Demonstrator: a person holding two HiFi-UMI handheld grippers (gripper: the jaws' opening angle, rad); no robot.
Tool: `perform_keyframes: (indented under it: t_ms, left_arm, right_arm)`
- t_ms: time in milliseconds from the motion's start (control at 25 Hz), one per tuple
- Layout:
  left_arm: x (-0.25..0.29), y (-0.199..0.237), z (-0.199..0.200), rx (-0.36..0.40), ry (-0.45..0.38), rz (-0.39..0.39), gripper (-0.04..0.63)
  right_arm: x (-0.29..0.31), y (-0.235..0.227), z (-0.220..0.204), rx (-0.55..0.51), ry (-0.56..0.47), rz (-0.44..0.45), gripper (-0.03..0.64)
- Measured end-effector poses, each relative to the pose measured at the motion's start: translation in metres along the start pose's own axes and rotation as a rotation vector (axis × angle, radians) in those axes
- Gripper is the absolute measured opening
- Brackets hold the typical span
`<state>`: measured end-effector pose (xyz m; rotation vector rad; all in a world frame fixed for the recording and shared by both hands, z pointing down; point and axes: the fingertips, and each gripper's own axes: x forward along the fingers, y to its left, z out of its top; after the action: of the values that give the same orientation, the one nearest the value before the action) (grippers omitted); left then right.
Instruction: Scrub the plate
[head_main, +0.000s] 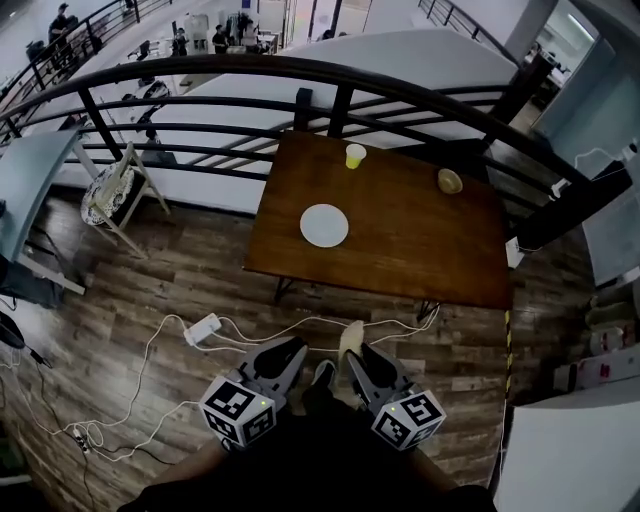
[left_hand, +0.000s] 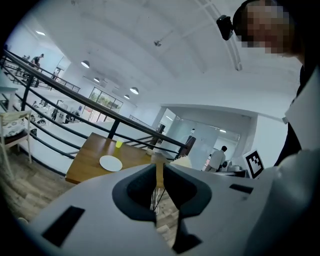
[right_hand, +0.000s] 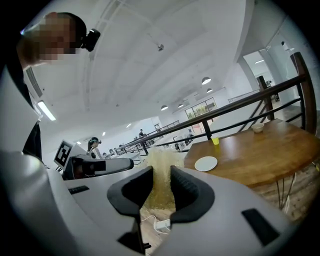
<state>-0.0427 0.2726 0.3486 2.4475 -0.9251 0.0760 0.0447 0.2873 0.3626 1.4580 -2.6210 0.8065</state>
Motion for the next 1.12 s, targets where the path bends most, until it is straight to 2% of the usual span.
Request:
perform_keyframes:
  t_ms: [200,440,760,920,1120]
  left_arm:
    - [0.054,0.002,0.025,0.005,-0.009,0.042,0.054]
    - [0.092,0.007,0.046,0.000,-0.037,0.117,0.054]
    - [0.120,0.037,0.052,-0.045,-0.014,0.164,0.054]
    - [0.141,0.051,0.057,-0.069,0.003,0.133,0.054]
    - [0.171,0.079,0.088,-0.037,0.021,0.065,0.054]
  right_arm:
    - [0.018,-0.047,0.031,0.008,0.018,0.049,0.118]
    - [0.037,-0.092,0.063,0.044,-0.003,0.095,0.118]
    - [0.079,-0.120,0.066,0.122,0.038,0.131,0.118]
    - [0.092,-0.133,0.075,0.117,0.044,0.104,0.118]
    - [0.119,-0.156,0.103,0.139,-0.008,0.014,0.118]
